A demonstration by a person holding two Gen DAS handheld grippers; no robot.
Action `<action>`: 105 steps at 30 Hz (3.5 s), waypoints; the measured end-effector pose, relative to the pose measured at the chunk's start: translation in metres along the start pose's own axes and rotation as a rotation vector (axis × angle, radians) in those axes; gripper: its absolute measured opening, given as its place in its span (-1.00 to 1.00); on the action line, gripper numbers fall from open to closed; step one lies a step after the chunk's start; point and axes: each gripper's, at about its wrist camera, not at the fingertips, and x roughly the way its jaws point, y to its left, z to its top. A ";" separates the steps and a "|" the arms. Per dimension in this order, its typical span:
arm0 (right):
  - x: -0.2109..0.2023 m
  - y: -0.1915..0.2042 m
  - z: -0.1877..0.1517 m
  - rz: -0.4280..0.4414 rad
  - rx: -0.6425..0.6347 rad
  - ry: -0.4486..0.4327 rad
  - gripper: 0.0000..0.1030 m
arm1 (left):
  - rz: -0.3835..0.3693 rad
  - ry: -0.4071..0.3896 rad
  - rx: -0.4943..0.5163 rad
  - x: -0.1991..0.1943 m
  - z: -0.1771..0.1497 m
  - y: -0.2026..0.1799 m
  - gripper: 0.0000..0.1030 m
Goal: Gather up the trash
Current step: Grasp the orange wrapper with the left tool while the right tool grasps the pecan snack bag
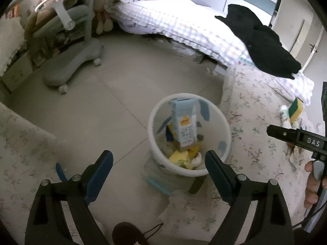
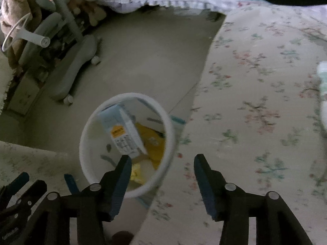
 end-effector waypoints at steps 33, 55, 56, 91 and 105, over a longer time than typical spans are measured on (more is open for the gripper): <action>-0.069 -0.215 -0.038 -0.243 0.241 0.027 0.54 | -0.116 0.044 0.153 0.010 -0.001 -0.138 1.00; -0.111 -0.259 -0.060 -0.222 0.297 -0.009 -0.14 | -0.271 0.084 0.353 0.041 -0.018 -0.267 1.00; -0.116 -0.265 -0.060 -0.225 0.309 -0.021 -0.14 | -0.286 0.087 0.354 0.043 -0.019 -0.274 1.00; -0.166 -0.326 -0.078 -0.252 0.416 -0.096 -0.14 | -0.493 0.051 0.431 0.086 -0.032 -0.362 -0.59; -0.168 -0.286 -0.063 -0.224 0.373 -0.126 -0.14 | -0.476 -0.008 0.405 0.046 -0.022 -0.319 -0.59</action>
